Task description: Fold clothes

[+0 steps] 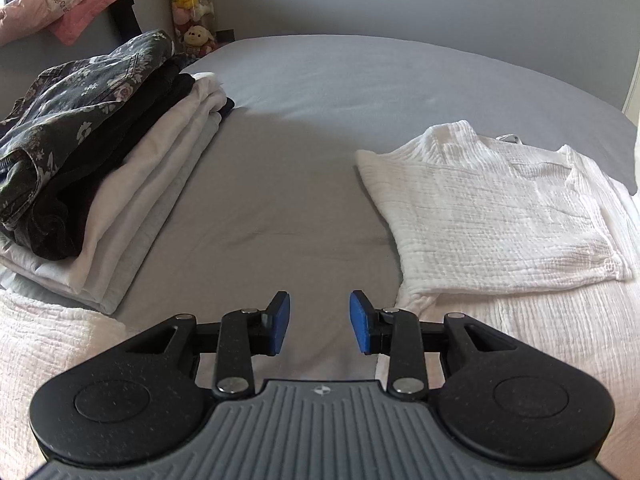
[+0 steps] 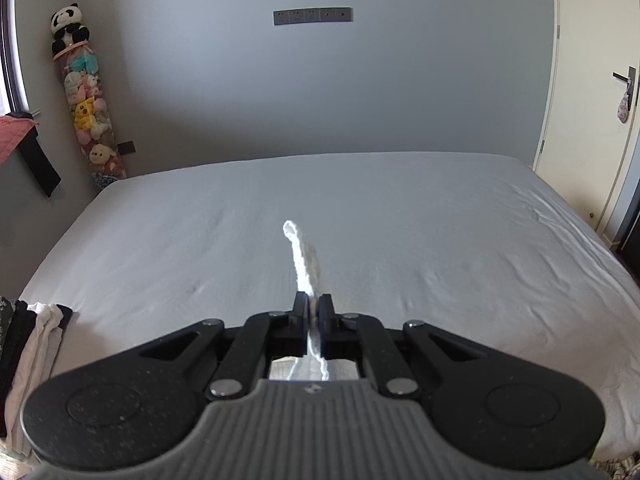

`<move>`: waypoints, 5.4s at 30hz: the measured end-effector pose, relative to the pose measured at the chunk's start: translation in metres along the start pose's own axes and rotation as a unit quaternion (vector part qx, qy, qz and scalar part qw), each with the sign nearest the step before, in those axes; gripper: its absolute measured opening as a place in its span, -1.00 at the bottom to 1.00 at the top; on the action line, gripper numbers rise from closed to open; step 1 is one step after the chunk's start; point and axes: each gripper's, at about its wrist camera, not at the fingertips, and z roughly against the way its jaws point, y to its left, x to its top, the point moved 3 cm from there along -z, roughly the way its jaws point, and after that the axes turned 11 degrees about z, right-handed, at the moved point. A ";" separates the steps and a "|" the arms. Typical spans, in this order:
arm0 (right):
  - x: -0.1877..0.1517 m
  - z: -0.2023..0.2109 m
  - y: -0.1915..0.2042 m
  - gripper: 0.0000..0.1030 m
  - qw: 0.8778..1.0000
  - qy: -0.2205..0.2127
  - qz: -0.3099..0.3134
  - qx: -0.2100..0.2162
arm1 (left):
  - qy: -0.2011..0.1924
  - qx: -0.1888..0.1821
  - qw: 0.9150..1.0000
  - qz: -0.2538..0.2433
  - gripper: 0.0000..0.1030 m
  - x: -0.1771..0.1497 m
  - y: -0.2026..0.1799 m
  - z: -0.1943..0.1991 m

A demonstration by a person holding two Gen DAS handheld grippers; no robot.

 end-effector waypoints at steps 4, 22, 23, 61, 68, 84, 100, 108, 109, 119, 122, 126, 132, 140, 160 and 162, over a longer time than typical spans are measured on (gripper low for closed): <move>-0.019 -0.032 0.052 -0.89 0.999 0.025 0.009 0.020 | 0.000 -0.007 1.000 0.013 -0.24 0.003 0.008 0.001; -0.110 -0.133 0.142 -0.36 0.989 0.108 0.044 0.092 | 0.031 -0.019 0.999 0.040 -0.23 0.001 0.020 -0.016; -0.111 -0.128 0.138 -0.36 0.989 0.106 0.045 0.092 | 0.034 -0.020 0.999 0.038 -0.23 0.000 0.019 -0.017; -0.389 0.038 -0.117 -0.31 0.960 0.240 -0.139 -0.034 | 0.206 0.031 0.978 0.022 -0.03 -0.144 0.009 0.061; -0.381 0.058 -0.119 -0.84 0.973 0.163 -0.163 -0.016 | 0.156 -0.005 0.988 0.006 -0.91 -0.137 0.000 0.076; -0.360 0.068 -0.123 -0.85 0.985 0.010 -0.164 -0.047 | -0.030 0.015 0.999 0.028 -0.93 -0.087 0.000 0.091; -0.370 0.072 -0.135 -0.30 0.970 0.001 -0.225 -0.092 | -0.142 0.032 0.989 0.002 -0.54 -0.089 -0.009 0.112; -0.346 0.072 -0.110 -0.13 0.985 0.083 -0.148 0.008 | -0.080 -0.053 0.988 -0.123 -0.54 -0.106 -0.039 0.119; -0.343 0.070 -0.104 -0.12 0.986 0.103 -0.126 0.027 | -0.066 -0.072 0.986 -0.136 -0.54 -0.109 -0.043 0.119; -0.353 0.079 -0.046 0.02 0.946 0.246 0.172 0.125 | 0.029 -0.187 0.940 -0.285 -0.54 -0.153 -0.078 0.135; -0.374 0.087 -0.040 0.02 0.923 0.261 0.251 0.131 | 0.054 -0.219 0.917 -0.330 -0.48 -0.165 -0.085 0.147; -0.396 0.096 -0.040 0.08 0.896 0.271 0.318 0.149 | 0.076 -0.227 0.873 -0.425 -0.24 -0.184 -0.088 0.164; -0.405 0.089 -0.041 0.23 0.879 0.277 0.353 0.162 | 0.134 -0.188 0.793 -0.563 0.05 -0.211 -0.075 0.162; -0.423 0.065 -0.036 0.55 0.856 0.288 0.393 0.175 | 0.202 -0.122 0.744 -0.625 0.12 -0.223 -0.060 0.121; -0.417 0.059 -0.053 -0.83 0.867 0.276 0.373 0.180 | 0.221 -0.071 0.802 -0.551 -0.87 -0.183 -0.038 0.084; -0.415 0.065 -0.051 -0.89 0.869 0.264 0.381 0.172 | 0.207 -0.072 0.811 -0.542 -0.89 -0.174 -0.036 0.093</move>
